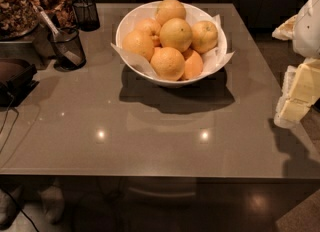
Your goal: Pick orange from white bowl
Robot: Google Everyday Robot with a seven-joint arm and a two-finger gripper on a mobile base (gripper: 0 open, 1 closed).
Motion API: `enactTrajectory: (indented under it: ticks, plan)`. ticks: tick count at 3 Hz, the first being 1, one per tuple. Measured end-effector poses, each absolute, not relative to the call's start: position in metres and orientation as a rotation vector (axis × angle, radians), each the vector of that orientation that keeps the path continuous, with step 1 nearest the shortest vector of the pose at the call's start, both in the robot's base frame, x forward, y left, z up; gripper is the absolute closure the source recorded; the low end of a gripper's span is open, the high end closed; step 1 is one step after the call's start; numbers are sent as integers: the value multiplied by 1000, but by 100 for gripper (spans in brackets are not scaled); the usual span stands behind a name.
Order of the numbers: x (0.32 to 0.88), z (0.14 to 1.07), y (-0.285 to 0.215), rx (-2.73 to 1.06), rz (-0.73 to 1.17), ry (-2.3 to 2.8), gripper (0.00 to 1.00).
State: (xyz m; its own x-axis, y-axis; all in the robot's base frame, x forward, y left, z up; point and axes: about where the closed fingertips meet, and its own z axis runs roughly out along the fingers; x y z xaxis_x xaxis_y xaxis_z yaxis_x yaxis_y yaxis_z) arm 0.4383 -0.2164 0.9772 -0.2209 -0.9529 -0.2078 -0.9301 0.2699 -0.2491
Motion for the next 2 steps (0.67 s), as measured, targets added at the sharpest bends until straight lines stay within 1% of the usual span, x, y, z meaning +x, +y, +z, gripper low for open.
enactTrajectory:
  ticks: [1,2]
  plan:
    - [443,982,-214,-1715,-100,2221,0]
    - [471,993,-206,-1757,-84,2189,0]
